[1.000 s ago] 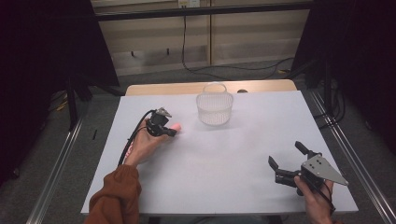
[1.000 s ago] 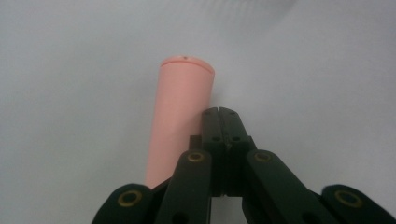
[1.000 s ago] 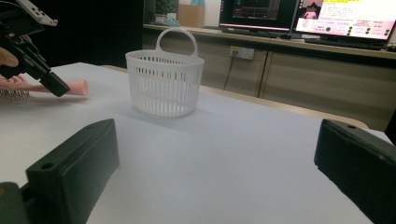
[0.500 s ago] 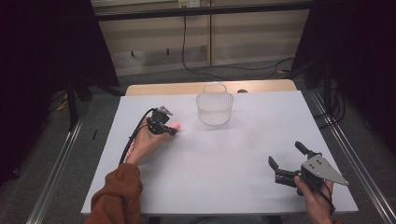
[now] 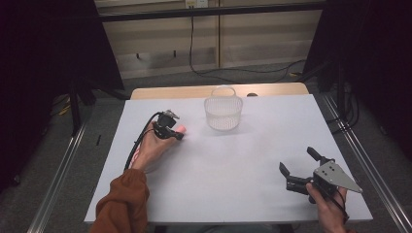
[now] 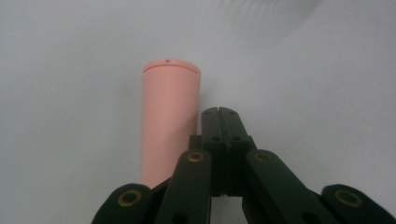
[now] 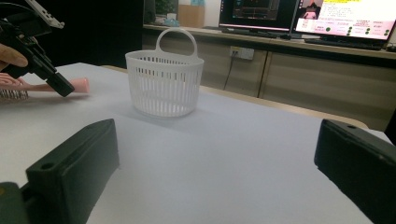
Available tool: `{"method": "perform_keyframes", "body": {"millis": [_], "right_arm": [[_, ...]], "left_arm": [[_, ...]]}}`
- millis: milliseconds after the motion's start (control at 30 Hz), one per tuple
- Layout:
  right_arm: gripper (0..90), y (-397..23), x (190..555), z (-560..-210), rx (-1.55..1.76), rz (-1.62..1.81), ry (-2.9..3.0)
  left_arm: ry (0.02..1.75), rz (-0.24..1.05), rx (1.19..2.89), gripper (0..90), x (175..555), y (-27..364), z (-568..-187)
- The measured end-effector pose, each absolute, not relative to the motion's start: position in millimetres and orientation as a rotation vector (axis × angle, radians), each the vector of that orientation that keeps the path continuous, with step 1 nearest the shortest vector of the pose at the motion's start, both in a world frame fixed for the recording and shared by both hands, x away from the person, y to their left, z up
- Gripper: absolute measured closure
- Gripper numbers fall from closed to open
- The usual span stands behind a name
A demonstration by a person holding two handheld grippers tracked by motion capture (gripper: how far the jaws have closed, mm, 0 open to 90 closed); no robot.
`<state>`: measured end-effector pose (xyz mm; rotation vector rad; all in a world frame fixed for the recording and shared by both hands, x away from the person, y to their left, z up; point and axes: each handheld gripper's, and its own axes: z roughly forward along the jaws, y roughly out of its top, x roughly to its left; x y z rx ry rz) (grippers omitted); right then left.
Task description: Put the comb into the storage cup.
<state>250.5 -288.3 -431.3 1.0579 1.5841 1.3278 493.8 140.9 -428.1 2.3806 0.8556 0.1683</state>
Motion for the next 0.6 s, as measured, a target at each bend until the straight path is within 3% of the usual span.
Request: {"method": "perform_keyframes", "body": {"millis": [267,600], "right_arm": [[0.0,-288.3,250.2,-431.2,1.058,1.328,1.583],[0.0,-288.1,250.1,-430.9,1.054,1.329,1.584]], "left_arm": [[0.818,0.165,2.371,88.5,486.8,143.0,-422.2],[0.742,0.241,2.310,79.7,473.9,154.1,-409.6]]}}
